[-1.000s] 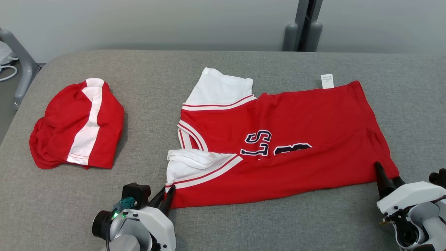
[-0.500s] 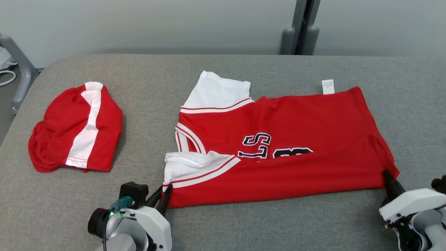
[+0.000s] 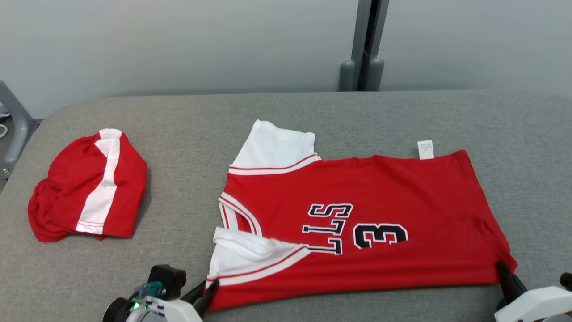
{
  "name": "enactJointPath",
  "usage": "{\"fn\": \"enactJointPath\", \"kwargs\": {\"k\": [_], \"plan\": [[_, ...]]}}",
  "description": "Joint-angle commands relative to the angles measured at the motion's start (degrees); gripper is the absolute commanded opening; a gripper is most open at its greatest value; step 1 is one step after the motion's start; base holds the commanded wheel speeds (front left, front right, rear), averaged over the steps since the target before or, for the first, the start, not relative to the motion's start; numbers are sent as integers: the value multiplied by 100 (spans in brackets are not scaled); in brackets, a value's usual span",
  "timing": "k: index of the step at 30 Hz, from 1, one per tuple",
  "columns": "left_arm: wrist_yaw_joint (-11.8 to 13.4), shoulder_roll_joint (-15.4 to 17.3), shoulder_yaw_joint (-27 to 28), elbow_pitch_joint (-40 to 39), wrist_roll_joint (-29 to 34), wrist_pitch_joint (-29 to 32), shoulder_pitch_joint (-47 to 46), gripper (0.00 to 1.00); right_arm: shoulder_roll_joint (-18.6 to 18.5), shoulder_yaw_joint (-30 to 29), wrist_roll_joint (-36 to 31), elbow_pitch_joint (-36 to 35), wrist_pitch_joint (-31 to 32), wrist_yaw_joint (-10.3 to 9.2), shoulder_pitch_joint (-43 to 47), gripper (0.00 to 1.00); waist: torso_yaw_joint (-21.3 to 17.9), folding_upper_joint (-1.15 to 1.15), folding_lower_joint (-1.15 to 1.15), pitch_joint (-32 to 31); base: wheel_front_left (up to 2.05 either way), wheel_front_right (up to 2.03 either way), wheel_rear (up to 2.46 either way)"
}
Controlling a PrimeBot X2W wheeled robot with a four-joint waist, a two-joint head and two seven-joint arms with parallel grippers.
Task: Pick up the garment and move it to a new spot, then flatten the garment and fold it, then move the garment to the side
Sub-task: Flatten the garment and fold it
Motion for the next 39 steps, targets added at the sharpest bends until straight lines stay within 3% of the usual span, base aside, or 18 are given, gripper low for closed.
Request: {"fn": "enactJointPath", "kwargs": {"k": [1,9,15,16,17,18,19,20,21,25,31,39], "plan": [[10,192,-10,-136,-63,109,124,0,-106,-65,-28,-48,68,-6,138,0,-46,0,0,-47,0,0,0],[211,852,-52,-1200,-177,537,484,0,-135,-405,-205,-562,538,-11,756,0,-141,0,0,-64,0,0,0],[375,1127,-63,-1852,-257,761,654,0,-30,-956,-432,-924,826,-12,1149,0,-158,0,0,-21,0,0,0],[403,1140,-70,-1883,-248,779,667,0,-5,-1088,-511,-921,841,-13,1164,69,-158,0,0,-21,0,0,0],[420,1146,-77,-1908,-236,782,671,0,64,-1226,-540,-907,913,-18,1164,100,-158,0,0,-24,0,0,0],[456,1143,-85,-1927,-231,811,673,0,120,-1331,-620,-925,971,-18,1143,100,-161,0,0,-29,0,0,0],[455,1124,-104,-1960,-239,830,676,22,151,-1388,-736,-986,1037,-5,1115,100,-165,0,0,-34,0,0,0],[486,1082,-91,-2006,-266,820,682,68,195,-1477,-836,-1061,1087,-3,1081,100,-169,0,0,-37,0,0,0],[517,1055,-56,-2028,-291,793,691,100,227,-1576,-930,-1118,1138,-4,1057,100,-170,0,0,-39,0,0,0],[591,1115,-49,-2104,-360,909,714,100,271,-2003,-1438,-1431,1308,-4,974,100,-163,0,0,-55,0,0,0],[858,1008,306,-2155,-261,378,548,100,488,-2284,-2245,-2184,1378,-4,817,100,-106,0,0,-35,0,0,0],[1074,582,775,-1954,-145,-538,326,100,466,-1903,-2972,-2899,1223,-4,636,100,-91,0,0,151,0,0,0]]}}
